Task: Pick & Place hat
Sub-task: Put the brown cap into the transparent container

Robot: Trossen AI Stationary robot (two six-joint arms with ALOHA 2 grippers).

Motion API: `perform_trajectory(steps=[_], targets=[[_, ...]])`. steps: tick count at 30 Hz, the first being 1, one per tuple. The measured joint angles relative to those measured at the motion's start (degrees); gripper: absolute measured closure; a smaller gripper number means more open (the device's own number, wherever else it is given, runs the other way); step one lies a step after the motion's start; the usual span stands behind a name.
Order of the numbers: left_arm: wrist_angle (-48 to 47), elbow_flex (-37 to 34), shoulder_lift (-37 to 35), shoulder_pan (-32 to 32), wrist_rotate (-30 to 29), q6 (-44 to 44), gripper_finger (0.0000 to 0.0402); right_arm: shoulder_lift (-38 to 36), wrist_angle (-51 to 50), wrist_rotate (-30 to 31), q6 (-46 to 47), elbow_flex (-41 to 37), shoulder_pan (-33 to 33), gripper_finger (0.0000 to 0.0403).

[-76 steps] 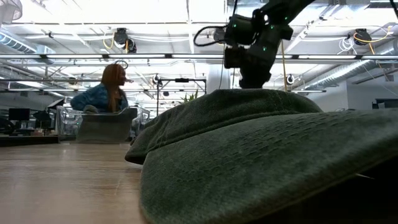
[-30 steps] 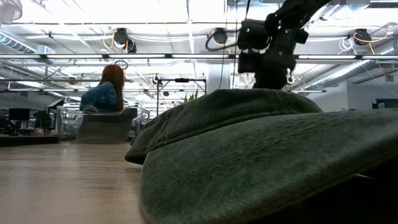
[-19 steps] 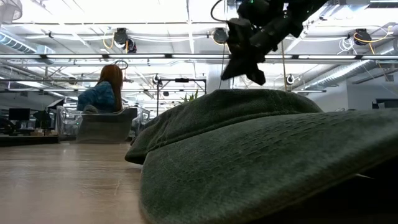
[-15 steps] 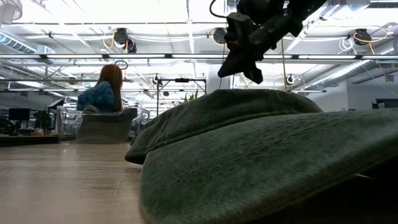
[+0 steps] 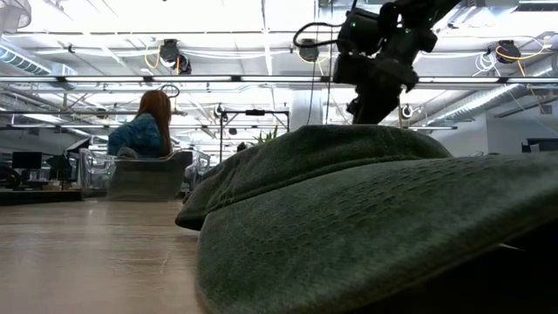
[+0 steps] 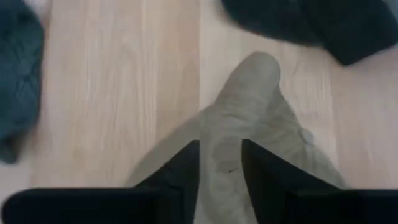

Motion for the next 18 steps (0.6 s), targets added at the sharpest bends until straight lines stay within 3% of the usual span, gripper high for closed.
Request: perform_trajectory(steps=[7, 18], targets=[[1.03, 0.02, 3.43, -3.68, -0.37, -1.4, 0.0355, 2.83, 0.15, -0.95, -7.61, 0.02, -2.8, 0.0234], [0.5, 0.0, 7.97, -7.79, 0.01, -1.22, 0.0355, 2.87, -6.29, -8.09, -12.48, -4.76, -6.47, 0.0231]])
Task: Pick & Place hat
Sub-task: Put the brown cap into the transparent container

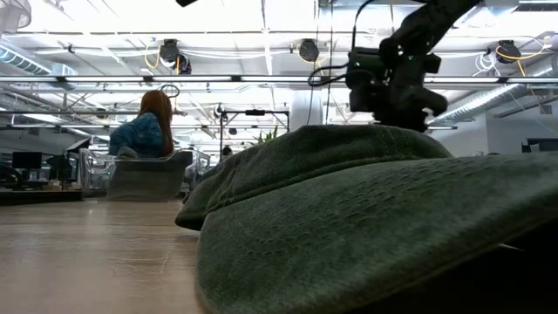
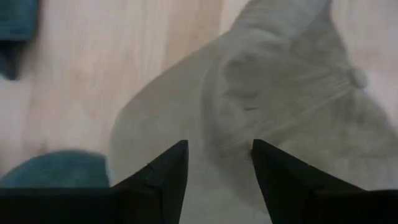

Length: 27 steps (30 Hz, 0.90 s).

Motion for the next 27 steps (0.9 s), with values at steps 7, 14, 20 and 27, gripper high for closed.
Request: perform_trajectory(steps=[7, 14, 20, 27], targets=[[0.27, 0.01, 1.54, -0.33, -0.08, -2.19, 0.0355, 0.1, 1.75, 0.6, 0.01, -2.92, -0.02, 0.0233], [1.64, 0.01, 2.34, -0.53, -0.03, -3.24, 0.0355, 0.1, 4.8, 0.53, 0.0, -3.0, 0.0, 0.0234], [3.82, 0.0, 2.65, -0.66, 0.62, -3.0, 0.0355, 0.1, 5.44, -0.09, 0.0, -4.02, 0.0, 0.025], [3.74, 0.0, 2.62, -0.66, 0.84, -2.97, 0.0355, 0.04, 5.65, -1.21, 1.86, -6.71, 0.0, 0.0279]])
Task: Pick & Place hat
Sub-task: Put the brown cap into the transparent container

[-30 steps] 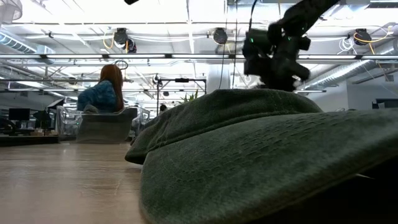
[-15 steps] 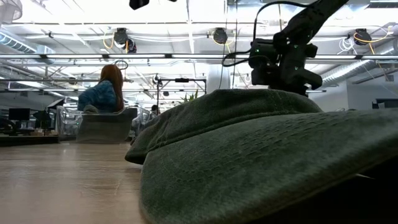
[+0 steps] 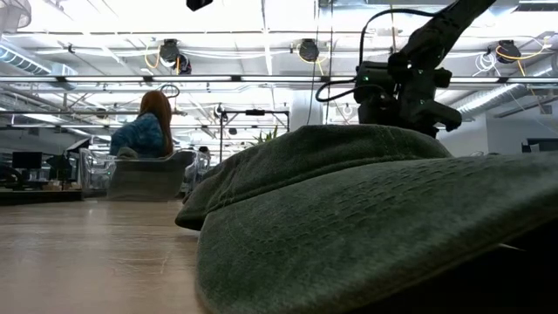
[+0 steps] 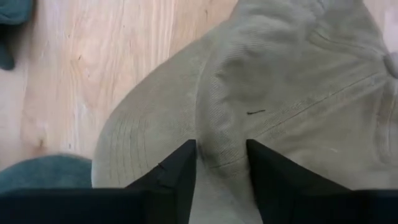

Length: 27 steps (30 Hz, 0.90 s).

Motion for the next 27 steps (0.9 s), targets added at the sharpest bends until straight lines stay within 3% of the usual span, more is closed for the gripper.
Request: perform_trajectory(steps=[8, 15, 19, 27], targets=[[0.0, 0.0, 0.0, 0.0, 0.0, 1.34, 0.0355, 0.0, 2.36, -0.09, 10.05, 0.47, 0.94, 0.0391], [0.0, 0.0, 0.0, 0.02, -1.75, 3.47, 0.0355, -0.93, 4.94, 0.34, 25.56, 4.29, 5.86, 0.04], [1.92, 0.0, 0.28, 0.07, -2.75, 4.12, 0.0355, -1.18, 8.55, 0.74, 29.17, 7.98, 9.93, 0.04], [4.18, 0.0, 0.43, 0.07, -2.76, 6.27, 0.0355, 0.14, 14.07, 6.37, 40.83, 9.87, 14.36, 0.0401]])
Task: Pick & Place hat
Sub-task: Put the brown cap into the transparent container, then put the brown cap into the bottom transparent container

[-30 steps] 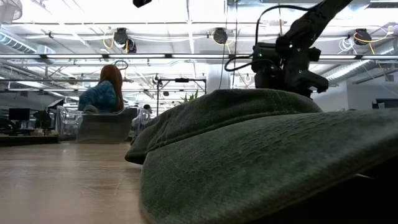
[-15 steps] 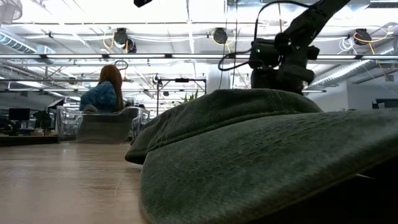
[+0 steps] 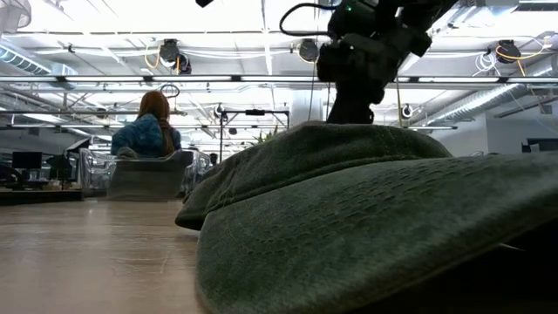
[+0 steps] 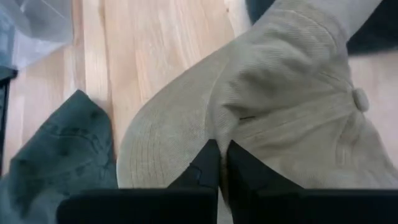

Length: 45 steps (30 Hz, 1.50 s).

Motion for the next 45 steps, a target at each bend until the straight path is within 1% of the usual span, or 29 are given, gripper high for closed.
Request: perform_trajectory(steps=[4, 7, 9, 14, 17, 20, 25, 27, 32, 34, 38, 41, 43, 45], targets=[[-0.07, 0.0, 0.01, 0.0, -2.45, -0.04, 0.0355, 1.6, 4.47, -0.08, 1.06, -0.02, 1.15, 0.0389], [-0.23, 0.0, 0.01, 0.39, -2.54, -0.07, 0.0355, 1.98, 7.36, -0.22, 0.81, -0.02, 2.2, 0.0366], [-0.2, 0.0, 0.01, 0.62, -1.69, -0.09, 0.0355, 1.91, 8.83, -0.32, 1.14, 0.0, 2.68, 0.0346], [-0.2, 0.0, 0.01, 0.81, -0.73, -0.09, 0.0355, 1.56, 8.38, -0.45, 1.85, 0.0, 3.08, 0.0295], [-0.2, 0.01, 0.01, 0.81, 1.67, 0.41, 0.0354, -0.13, 8.15, -0.43, 3.07, 0.0, 2.95, 0.0269], [0.24, 0.06, 0.87, 0.81, 3.35, 1.79, 0.0354, -2.81, 6.84, -0.43, 3.41, -0.01, 2.13, 0.0252], [1.46, 0.06, 5.34, 0.81, 7.01, 5.37, 0.0354, -9.05, 2.5, -0.33, 2.56, -0.02, 0.53, 0.0252], [1.28, 0.07, 7.72, 0.81, 10.09, 7.19, 0.0354, -11.76, 0.4, -0.27, 2.19, -0.02, -0.13, 0.0256], [1.91, -0.04, 15.24, 0.96, 17.15, 12.01, 0.0354, -18.45, -0.32, 0.12, 2.22, -0.02, -1.85, 0.0269], [2.35, -0.04, 17.3, 0.97, 18.26, 14.54, 0.0354, -20.66, -0.97, 0.12, 2.33, -0.04, -2.36, 0.0273], [2.65, 0.0, 21.32, 1.2, 18.51, 18.58, 0.0353, -24.76, -2.04, 1.2, 3.65, -0.04, -2.34, 0.0279], [2.27, 0.0, 23.95, 1.64, 20.58, 19.2, 0.033, -27.56, -2.64, 1.48, 3.99, -0.04, -2.27, 0.0284], [1.29, 0.0, 25.29, 1.82, 21.18, 20.33, 0.0301, -29.3, -2.47, 1.49, 4.03, -0.04, -2.27, 0.0287], [-0.16, 0.0, 26.86, 1.84, 20.68, 20.96, 0.0262, -30.75, -3.01, 1.49, 4.03, -0.04, -2.27, 0.029]])
